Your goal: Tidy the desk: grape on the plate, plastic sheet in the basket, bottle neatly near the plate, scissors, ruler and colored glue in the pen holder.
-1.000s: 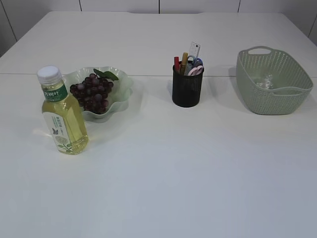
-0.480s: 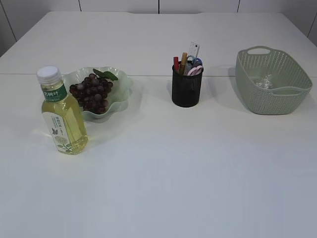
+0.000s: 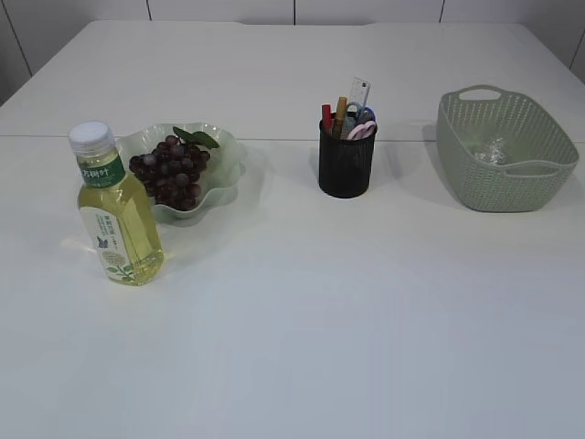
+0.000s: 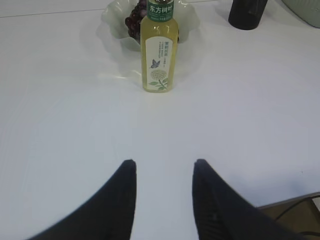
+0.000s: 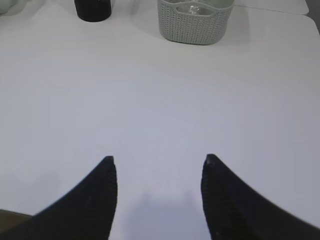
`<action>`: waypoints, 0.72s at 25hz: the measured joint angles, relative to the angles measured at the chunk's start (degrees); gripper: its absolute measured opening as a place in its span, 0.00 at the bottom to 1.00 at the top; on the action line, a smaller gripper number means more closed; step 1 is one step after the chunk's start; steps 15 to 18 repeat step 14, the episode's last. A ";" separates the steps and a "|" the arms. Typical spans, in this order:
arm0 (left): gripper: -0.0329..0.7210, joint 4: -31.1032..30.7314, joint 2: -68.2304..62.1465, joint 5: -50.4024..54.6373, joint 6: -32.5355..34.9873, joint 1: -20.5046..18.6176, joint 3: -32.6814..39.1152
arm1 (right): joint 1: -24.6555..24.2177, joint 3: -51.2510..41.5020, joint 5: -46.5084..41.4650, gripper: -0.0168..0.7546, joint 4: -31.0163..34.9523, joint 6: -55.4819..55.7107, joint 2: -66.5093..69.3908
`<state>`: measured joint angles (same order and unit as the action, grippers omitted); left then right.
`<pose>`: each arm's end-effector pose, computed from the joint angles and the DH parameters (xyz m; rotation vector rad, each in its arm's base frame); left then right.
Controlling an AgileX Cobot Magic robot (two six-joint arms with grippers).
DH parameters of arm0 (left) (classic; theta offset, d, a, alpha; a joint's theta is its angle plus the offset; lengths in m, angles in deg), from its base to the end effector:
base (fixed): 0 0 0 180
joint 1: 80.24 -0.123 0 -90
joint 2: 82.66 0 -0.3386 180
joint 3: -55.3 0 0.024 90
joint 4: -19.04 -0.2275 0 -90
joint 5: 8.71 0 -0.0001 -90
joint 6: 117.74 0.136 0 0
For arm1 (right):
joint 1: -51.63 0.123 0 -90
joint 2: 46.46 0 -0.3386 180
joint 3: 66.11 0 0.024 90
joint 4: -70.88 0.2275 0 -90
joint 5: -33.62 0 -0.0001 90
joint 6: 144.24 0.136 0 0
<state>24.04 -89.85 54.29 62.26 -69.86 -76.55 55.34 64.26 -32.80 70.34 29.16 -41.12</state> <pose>-0.0443 -0.0026 0.2502 0.1942 2.0602 -0.2163 -0.0484 -0.0043 0.2338 -0.1892 2.1104 -0.0414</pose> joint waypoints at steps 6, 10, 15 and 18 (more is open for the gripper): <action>0.40 0.00 0.00 0.00 0.00 0.00 0.00 | 0.12 0.00 0.00 0.58 0.08 0.00 0.00; 0.39 -0.41 0.00 0.00 0.00 0.00 0.00 | 0.12 0.00 0.10 0.58 0.08 0.00 0.00; 0.38 -0.66 0.00 0.00 0.00 0.00 0.00 | 0.12 0.00 0.10 0.58 0.08 0.00 0.00; 0.38 -0.66 0.00 0.00 0.00 0.00 0.00 | 0.12 0.00 0.10 0.58 0.08 0.00 0.00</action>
